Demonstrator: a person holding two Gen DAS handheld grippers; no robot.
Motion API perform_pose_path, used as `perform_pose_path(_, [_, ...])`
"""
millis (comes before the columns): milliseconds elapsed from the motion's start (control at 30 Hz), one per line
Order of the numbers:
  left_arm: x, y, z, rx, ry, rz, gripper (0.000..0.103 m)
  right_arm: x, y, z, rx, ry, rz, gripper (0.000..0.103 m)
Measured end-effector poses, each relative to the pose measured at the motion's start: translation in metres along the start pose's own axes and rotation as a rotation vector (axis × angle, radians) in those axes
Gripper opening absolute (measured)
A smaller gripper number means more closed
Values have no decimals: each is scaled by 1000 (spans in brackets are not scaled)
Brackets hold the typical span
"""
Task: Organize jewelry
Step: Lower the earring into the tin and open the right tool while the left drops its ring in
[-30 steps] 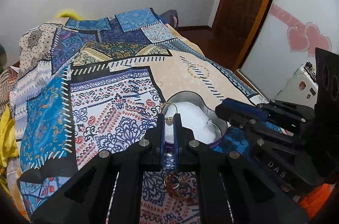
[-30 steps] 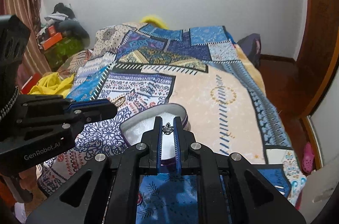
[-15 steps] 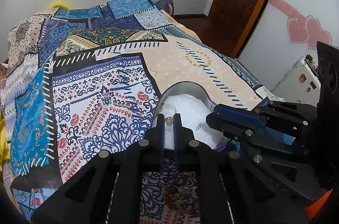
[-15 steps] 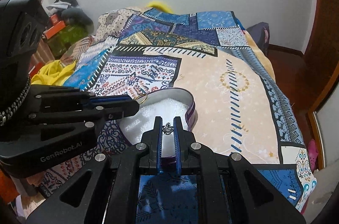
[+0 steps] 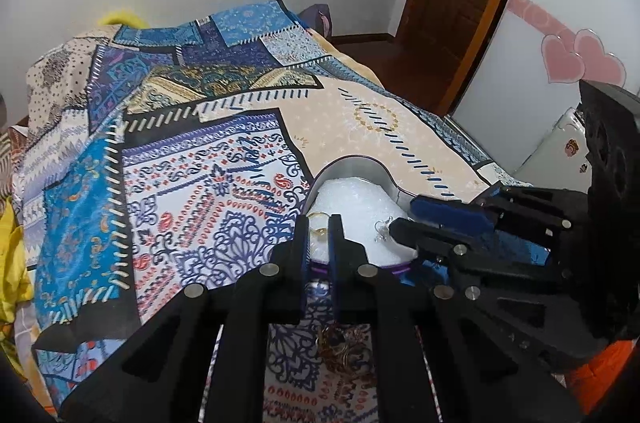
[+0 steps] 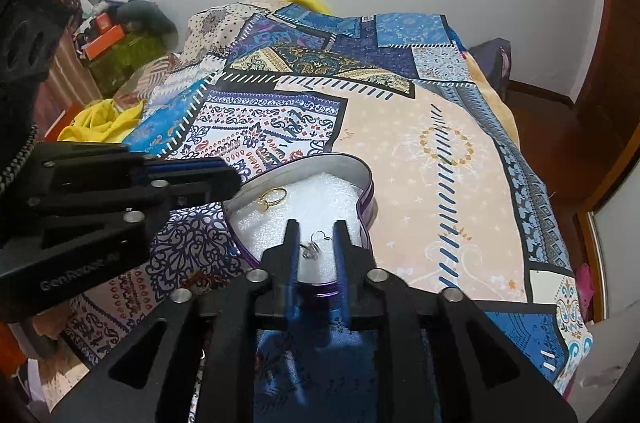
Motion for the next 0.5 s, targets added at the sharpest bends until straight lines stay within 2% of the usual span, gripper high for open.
perform_pose_path(167, [-3,-3,19,37,-26,-22,11,3,0,12,-18,-22,-4,24])
perform_pose_path(233, [-5,-3,27,43,-38,-23,21,4,1,18,-27,-32,-4,27])
perform_pose_path(333, [-8,-4,40,51,-55,-16,30,5,2,28,-43,-59,-4,36])
perform_pose_path(500, [-16,-5,54,59,-62,-6,32,6,1,46,-65,-97,-14,39])
Point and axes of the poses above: each gripper's, at about its wrist camera, not at the fingertips, and z roughly against the way its jaws point, y to its left, x to its top, the point moved 4 cm from there along -z, roughly the way its jaws point, and after that the axes turned 10 degrees about -x, right-handed, at the moved point
